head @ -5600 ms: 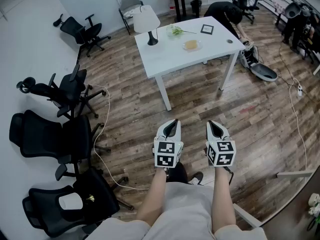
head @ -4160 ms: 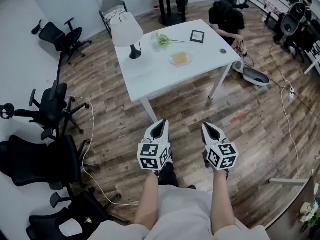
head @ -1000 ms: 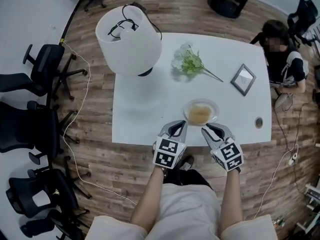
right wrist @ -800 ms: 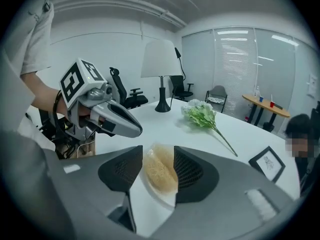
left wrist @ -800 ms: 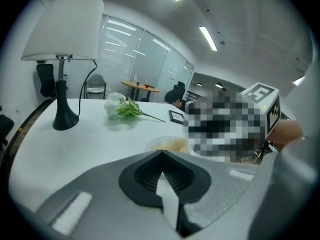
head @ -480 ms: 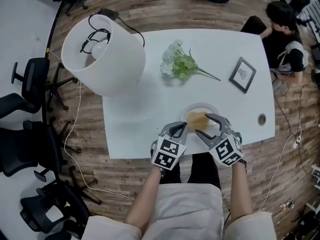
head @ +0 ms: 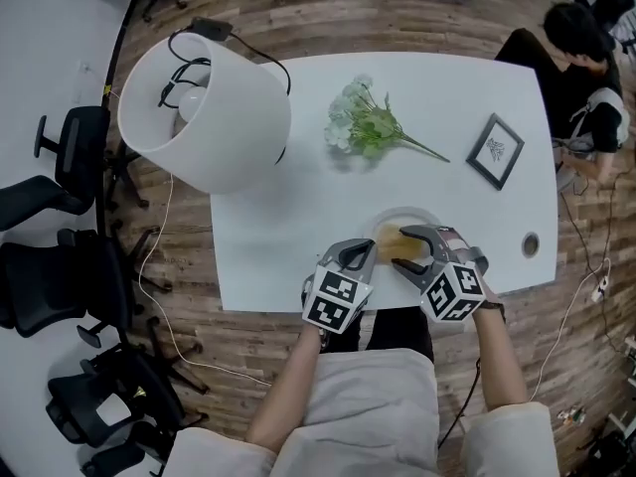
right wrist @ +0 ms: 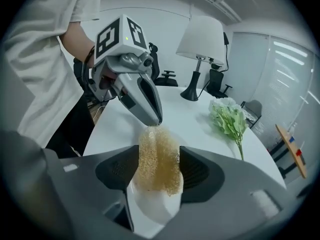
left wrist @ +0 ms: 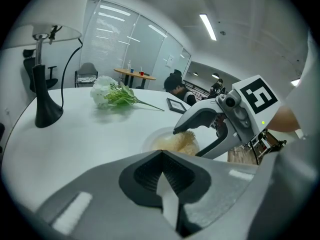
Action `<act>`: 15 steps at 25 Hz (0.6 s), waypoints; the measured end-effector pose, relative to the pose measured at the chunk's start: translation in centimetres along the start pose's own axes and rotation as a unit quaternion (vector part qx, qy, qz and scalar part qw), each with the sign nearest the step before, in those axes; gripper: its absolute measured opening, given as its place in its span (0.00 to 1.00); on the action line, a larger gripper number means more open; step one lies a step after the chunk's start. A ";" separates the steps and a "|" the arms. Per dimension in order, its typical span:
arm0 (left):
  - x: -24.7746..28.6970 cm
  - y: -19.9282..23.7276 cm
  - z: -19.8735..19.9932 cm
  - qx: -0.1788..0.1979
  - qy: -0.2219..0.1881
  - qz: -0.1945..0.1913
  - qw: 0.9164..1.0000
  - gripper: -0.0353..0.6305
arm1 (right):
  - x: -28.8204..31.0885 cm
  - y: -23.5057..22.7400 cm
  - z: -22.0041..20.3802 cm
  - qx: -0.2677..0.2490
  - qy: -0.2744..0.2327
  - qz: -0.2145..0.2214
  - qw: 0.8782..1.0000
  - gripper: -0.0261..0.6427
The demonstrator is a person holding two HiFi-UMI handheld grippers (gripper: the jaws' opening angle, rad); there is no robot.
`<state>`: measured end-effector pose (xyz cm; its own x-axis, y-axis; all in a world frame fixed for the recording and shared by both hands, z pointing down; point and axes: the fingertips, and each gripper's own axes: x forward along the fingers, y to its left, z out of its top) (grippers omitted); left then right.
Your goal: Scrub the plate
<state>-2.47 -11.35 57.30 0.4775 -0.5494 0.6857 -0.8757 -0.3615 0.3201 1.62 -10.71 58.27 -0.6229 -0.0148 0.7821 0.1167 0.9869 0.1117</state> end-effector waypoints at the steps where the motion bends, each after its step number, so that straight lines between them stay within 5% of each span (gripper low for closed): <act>1: 0.1 0.0 0.0 -0.002 0.001 0.002 1.000 0.06 | 0.3 -0.1 -0.1 0.007 0.001 -0.002 1.000 0.43; 7: 0.2 0.5 0.5 -0.016 -0.011 0.008 1.000 0.06 | 0.8 0.0 -0.6 0.123 -0.007 -0.026 0.992 0.25; 15: -0.5 2.4 0.6 -0.042 -0.028 0.025 0.998 0.06 | -0.1 -1.1 0.1 0.262 -0.036 -0.101 0.959 0.20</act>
<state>-4.80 -12.37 57.31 0.4337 -0.6069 0.6660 -0.9006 -0.2691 0.3413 1.53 -11.82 57.99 -0.6462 -0.2208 0.7305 -0.4045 0.9108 -0.0825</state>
